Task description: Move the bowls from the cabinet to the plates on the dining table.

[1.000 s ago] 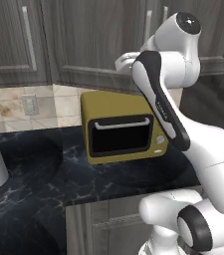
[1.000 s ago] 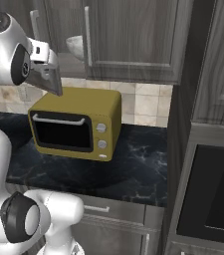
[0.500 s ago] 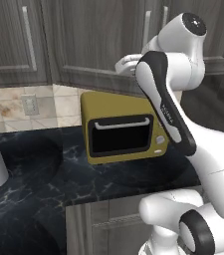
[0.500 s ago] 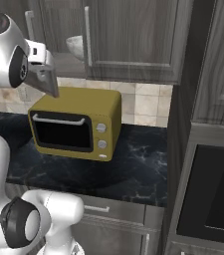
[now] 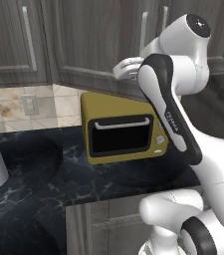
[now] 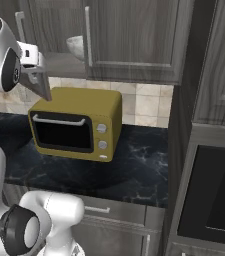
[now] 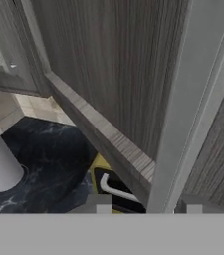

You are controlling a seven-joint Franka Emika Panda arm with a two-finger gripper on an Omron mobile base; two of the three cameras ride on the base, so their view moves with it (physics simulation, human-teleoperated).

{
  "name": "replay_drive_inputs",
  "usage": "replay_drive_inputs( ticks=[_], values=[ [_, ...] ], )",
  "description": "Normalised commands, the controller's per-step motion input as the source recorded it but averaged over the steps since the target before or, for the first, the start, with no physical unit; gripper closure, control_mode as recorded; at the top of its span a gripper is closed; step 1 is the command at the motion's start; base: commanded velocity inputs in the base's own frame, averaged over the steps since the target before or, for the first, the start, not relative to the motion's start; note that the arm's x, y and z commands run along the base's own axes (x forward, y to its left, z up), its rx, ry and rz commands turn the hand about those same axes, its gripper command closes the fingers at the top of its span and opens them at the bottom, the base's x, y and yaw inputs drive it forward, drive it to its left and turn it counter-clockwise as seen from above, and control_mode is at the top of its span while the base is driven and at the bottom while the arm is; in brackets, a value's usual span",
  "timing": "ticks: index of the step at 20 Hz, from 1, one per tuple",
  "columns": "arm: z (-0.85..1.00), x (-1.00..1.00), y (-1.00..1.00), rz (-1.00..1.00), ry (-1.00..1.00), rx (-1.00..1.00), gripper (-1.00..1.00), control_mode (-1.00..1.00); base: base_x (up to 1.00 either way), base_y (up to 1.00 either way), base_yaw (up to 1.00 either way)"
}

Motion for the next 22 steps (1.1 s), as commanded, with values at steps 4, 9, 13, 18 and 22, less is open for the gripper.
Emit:
replay_drive_inputs(
  ticks=[4, 9, 13, 18, 22],
  values=[
    [-0.04, -0.21, 0.60, 0.02, 0.00, 0.00, 1.00, -1.00, 0.00, 0.00, 0.00],
    [-0.12, -0.01, 0.48, 0.00, -0.03, 0.00, 1.00, -1.00, 0.00, 0.00, 0.00],
    [-0.14, 0.00, 0.41, 0.00, -0.04, 0.00, 1.00, -1.00, 0.00, 0.00, 0.00],
    [-0.11, -0.08, 0.43, 0.00, -0.05, 0.00, 1.00, -1.00, 0.00, 0.00, 0.00],
    [-0.01, -0.11, 0.13, 0.00, -0.02, 0.00, 1.00, -1.00, 0.00, 0.00, 0.00]
  ],
)
